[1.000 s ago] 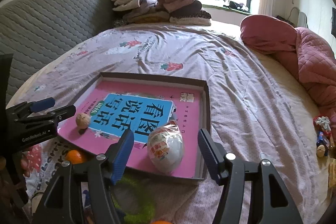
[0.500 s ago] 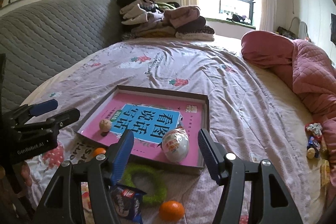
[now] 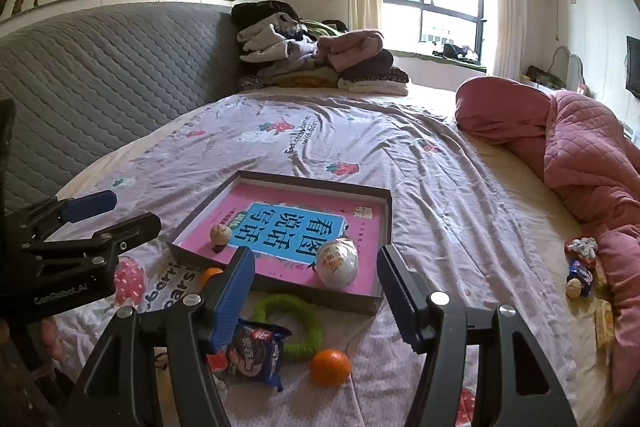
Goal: Organize objects
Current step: 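Withdraw both open tools from the tray back toward the remaining objects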
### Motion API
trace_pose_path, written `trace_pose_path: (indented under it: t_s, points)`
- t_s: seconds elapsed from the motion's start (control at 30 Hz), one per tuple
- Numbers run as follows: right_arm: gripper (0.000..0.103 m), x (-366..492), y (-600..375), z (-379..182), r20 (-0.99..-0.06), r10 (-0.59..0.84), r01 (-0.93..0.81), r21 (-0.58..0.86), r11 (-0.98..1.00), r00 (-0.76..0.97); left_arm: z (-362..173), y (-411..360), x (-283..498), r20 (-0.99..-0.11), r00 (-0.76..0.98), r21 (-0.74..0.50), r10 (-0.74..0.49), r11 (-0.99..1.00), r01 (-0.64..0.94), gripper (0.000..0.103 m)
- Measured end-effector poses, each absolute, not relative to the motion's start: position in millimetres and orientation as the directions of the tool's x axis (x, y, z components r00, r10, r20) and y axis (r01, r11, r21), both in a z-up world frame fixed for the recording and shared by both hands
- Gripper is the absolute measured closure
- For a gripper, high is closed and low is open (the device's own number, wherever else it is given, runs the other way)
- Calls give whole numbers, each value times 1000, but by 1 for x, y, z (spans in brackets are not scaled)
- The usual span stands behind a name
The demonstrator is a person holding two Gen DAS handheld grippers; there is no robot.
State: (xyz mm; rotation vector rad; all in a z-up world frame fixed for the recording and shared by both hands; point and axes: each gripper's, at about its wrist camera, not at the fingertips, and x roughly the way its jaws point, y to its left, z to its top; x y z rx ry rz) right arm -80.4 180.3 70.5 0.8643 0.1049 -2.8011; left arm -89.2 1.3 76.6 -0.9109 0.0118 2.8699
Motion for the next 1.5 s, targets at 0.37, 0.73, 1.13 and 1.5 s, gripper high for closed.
trace_pose_path:
  t_s: [0.37, 0.73, 1.13, 1.5]
  points:
    - [40, -59, 177, 63, -568, -166, 225, -34, -974, -806, 62, 0, -62, -602, -788, -31, 130, -990, -140, 28]
    - [40, -48, 175, 59, -575, -176, 231, -24, -973, -799, 57, -2, -47, -611, -781, -25, 130, -989, -145, 28]
    - [40, -38, 170, 47, -595, -174, 238, -30, -971, -785, 37, 2, -37, -638, -755, -18, 153, -983, -185, 28]
    - [40, -32, 170, 35, -612, -172, 239, -28, -971, -772, 15, 3, -29, -667, -725, -22, 173, -977, -213, 28]
